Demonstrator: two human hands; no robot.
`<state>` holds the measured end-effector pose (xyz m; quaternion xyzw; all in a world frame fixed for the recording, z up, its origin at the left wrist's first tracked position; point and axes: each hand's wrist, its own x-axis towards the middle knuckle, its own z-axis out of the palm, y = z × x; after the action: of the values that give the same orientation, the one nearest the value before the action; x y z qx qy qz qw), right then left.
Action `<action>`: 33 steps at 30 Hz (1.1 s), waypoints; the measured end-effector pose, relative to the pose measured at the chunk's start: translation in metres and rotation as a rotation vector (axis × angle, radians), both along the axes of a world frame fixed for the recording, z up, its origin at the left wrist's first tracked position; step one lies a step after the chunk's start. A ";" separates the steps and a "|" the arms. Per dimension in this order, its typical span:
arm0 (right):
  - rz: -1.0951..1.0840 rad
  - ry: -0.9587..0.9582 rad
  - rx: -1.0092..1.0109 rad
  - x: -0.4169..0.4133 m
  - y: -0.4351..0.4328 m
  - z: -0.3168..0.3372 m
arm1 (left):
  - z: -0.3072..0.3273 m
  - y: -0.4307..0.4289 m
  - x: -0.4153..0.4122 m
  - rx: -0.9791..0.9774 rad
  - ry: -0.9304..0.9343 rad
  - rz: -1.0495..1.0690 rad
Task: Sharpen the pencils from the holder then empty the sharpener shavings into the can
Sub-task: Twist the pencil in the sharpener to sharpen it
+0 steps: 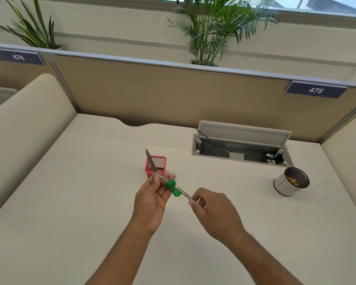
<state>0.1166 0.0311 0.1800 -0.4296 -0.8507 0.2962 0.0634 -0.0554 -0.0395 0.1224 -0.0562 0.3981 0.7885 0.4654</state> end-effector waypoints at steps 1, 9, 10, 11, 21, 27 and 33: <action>0.003 -0.010 0.035 0.000 0.000 0.000 | -0.001 0.000 0.000 -0.002 -0.001 0.004; 0.101 -0.073 0.398 -0.003 -0.007 -0.001 | 0.001 0.001 0.006 -0.040 0.029 -0.009; 0.130 -0.089 0.473 -0.003 -0.009 -0.002 | 0.001 0.001 0.007 -0.048 0.040 -0.016; 0.164 -0.112 0.524 -0.003 -0.010 -0.002 | 0.002 0.001 0.008 -0.054 0.050 -0.018; 0.054 -0.132 0.333 -0.008 -0.007 -0.007 | 0.003 0.002 0.013 -0.064 0.072 -0.037; -0.121 0.122 -0.325 -0.004 0.009 0.002 | 0.008 0.005 0.011 -0.038 0.108 -0.098; 0.134 -0.070 0.446 -0.001 0.000 -0.010 | 0.008 0.007 0.014 -0.054 0.083 -0.062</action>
<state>0.1161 0.0310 0.1696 -0.3577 -0.9233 0.0894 0.1075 -0.0409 -0.0325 0.1308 -0.0237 0.4397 0.7644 0.4709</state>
